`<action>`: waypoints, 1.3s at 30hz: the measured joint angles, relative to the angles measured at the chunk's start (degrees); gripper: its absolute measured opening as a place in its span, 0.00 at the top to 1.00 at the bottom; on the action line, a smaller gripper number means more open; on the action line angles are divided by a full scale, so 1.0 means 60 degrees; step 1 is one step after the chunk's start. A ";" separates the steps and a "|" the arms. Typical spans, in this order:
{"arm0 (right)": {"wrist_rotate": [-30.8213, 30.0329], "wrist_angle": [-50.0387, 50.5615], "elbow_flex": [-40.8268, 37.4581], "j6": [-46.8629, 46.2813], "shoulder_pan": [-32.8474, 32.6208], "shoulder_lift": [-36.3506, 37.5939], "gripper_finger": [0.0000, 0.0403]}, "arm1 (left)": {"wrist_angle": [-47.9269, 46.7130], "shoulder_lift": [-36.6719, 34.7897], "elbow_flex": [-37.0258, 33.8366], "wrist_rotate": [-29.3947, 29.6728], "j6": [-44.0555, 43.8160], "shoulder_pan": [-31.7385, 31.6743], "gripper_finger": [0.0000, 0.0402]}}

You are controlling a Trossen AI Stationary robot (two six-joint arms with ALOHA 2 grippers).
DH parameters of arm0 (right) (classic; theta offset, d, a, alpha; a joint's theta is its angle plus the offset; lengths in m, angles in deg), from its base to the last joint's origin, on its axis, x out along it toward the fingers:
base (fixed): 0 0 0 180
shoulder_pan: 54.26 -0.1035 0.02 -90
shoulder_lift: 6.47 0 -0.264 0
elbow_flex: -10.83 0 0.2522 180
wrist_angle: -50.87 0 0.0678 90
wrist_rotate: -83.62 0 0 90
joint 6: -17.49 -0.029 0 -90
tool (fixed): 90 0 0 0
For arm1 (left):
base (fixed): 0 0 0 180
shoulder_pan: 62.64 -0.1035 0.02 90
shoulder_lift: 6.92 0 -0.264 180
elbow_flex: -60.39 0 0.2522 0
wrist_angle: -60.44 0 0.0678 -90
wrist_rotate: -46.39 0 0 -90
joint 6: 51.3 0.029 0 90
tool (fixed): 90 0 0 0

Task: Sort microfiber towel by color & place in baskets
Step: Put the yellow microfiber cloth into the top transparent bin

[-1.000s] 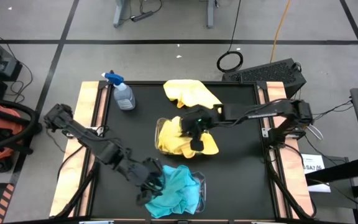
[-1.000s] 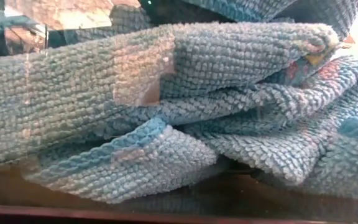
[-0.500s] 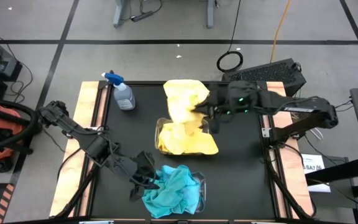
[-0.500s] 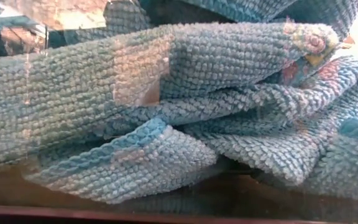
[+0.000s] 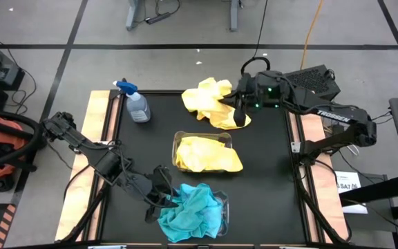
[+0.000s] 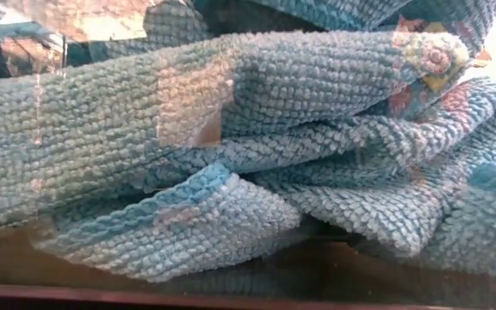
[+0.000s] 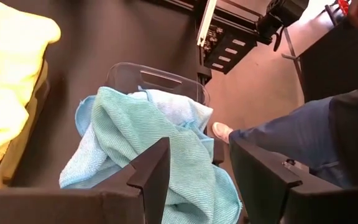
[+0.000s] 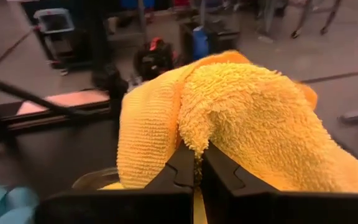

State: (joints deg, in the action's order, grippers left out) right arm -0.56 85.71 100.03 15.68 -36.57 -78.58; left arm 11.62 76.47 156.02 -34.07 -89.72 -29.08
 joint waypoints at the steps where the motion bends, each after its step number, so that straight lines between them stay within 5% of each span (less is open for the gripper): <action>1: 0.0260 0.0051 -0.0001 -0.0046 0.0059 -0.0036 1.00 | -0.0002 0.0000 0.0000 0.0000 0.0000 0.0000 0.57; 10: 0.2560 0.0671 -0.0011 0.0008 -0.0352 -0.0113 1.00 | -0.0031 0.0000 0.0000 0.0000 0.0049 0.0000 0.57; 16: 0.2462 0.1687 -0.0007 0.0291 -0.1124 -0.0781 1.00 | -0.0034 0.0000 0.0000 0.0000 0.0337 -0.0040 0.57; 30: 0.2336 0.2360 -0.0011 0.0513 -0.1934 -0.4525 0.99 | -0.0031 0.0000 0.0007 -0.0011 0.0460 -0.0087 0.57; 39: 0.2794 0.3193 -0.0015 0.0467 -0.2099 -0.4848 0.72 | -0.0031 0.0000 0.0007 -0.0032 0.0458 -0.0087 0.57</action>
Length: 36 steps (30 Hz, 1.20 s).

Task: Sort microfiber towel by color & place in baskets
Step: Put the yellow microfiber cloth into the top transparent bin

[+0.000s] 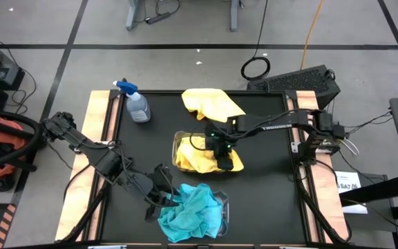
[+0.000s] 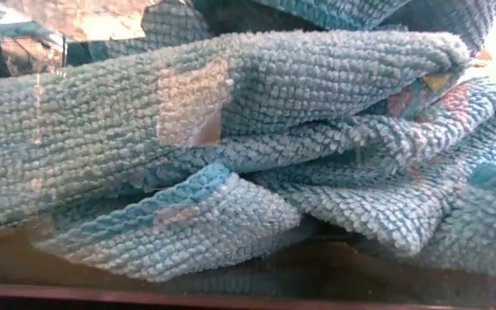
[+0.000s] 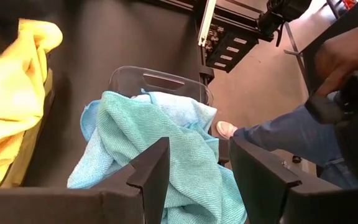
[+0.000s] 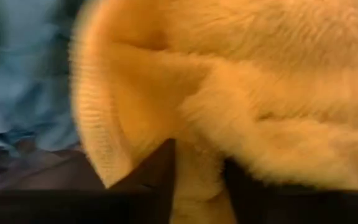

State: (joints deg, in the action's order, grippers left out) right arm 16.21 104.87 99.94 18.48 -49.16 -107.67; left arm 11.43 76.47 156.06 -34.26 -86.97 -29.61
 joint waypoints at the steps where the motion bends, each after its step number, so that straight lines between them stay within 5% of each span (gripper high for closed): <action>1: 0.0003 0.0001 0.0000 -0.0002 -0.0015 0.0193 0.67 | 0.0003 0.0000 0.0000 -0.0015 0.0001 0.0000 0.57; 11: -0.0126 0.0057 0.0000 -0.0183 0.0097 0.2799 0.29 | -0.0025 0.0000 0.0000 -0.0019 0.0004 -0.0004 0.57; 18: -0.2720 -0.0125 0.0004 0.0321 0.1206 0.3714 0.26 | -0.0038 -0.0018 0.0000 -0.0023 0.0008 -0.0084 0.57; 28: -0.2178 -0.0744 0.0004 -0.0347 0.3706 0.1893 0.26 | 0.0007 -0.0036 0.0000 -0.0019 0.0004 -0.0173 0.57; 36: -0.1999 -0.1198 0.0004 -0.0742 0.4589 -0.0295 0.26 | 0.0032 -0.0036 0.0000 -0.0019 -0.0254 -0.0175 0.57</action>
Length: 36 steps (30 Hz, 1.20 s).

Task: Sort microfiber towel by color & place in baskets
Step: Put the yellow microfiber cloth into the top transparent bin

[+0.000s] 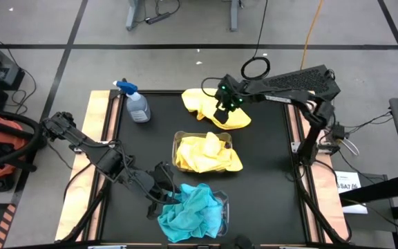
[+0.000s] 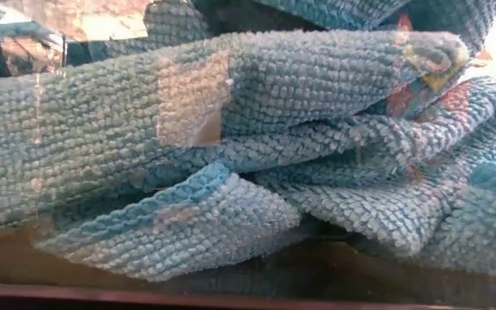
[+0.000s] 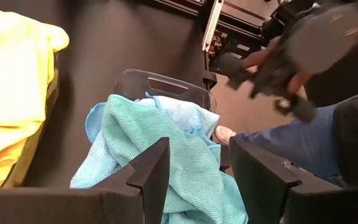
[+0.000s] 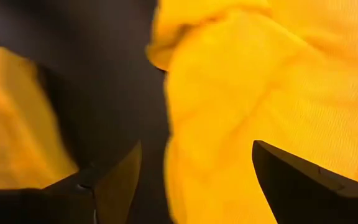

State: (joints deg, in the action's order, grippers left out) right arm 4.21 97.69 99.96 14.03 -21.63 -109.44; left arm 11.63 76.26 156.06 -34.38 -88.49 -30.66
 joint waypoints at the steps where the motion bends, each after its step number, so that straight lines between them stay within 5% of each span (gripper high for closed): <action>1: -0.0007 -0.0094 0.0000 0.0016 0.0072 -0.0219 0.26 | 0.0000 0.0000 0.0000 0.0000 -0.0032 0.0000 0.57; 18: -0.1180 0.0196 0.0252 0.0082 0.0313 -0.2457 0.30 | -0.0007 0.0000 0.0000 -0.0063 -0.0496 0.0000 0.57; 22: -0.1206 0.0298 0.0238 0.0345 0.0202 -0.2468 0.47 | -0.0014 0.0000 0.0000 -0.0069 -0.0496 -0.0007 0.57; 29: -0.0084 0.0678 0.0216 0.0455 0.0202 -0.2408 0.94 | -0.0025 0.0000 0.0000 -0.0069 -0.0489 -0.0032 0.57; 36: 0.0225 0.1567 0.0526 0.0707 0.0049 -0.1286 0.99 | -0.0076 0.0000 0.0000 -0.0073 -0.0377 -0.0032 0.57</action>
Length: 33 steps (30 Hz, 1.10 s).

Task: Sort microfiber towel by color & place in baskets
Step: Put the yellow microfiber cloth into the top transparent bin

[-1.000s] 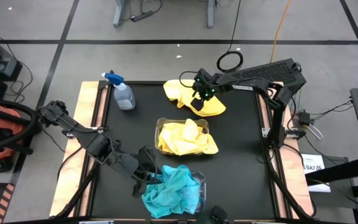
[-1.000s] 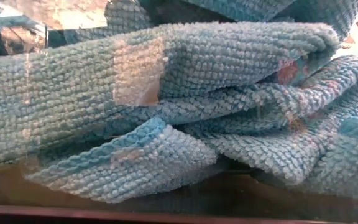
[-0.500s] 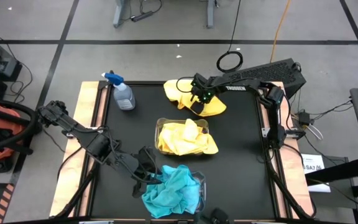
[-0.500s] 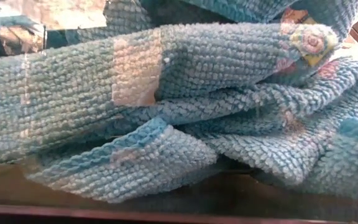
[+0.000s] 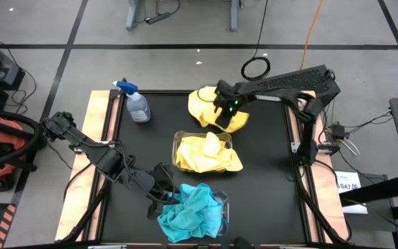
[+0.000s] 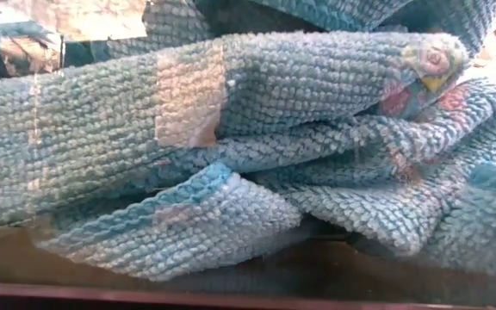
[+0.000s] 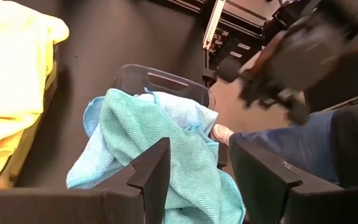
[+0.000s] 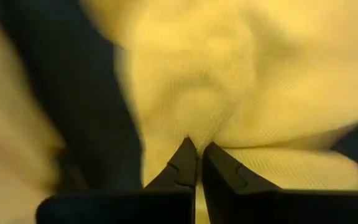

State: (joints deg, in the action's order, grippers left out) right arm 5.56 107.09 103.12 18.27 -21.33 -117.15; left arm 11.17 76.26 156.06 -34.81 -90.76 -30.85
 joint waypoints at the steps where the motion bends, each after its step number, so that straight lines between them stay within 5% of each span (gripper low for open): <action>1: 0.0003 0.0013 0.0132 0.0088 -0.0052 0.0362 0.99 | -0.0017 0.0000 0.0000 0.0002 0.0072 0.0000 0.57; 19: 0.0703 0.0616 0.0752 0.1591 -0.2745 0.6803 1.00 | -0.0102 0.0004 0.0000 0.0004 0.0162 -0.0117 0.57; 33: 0.3059 0.0537 0.0749 0.0149 -0.4695 0.7504 1.00 | -0.0095 0.0007 0.0000 0.0058 0.0129 -0.0117 0.57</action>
State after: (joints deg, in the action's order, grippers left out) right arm 23.92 110.31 107.61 19.17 -49.50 -72.13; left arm 10.60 76.30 156.06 -34.47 -89.98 -31.55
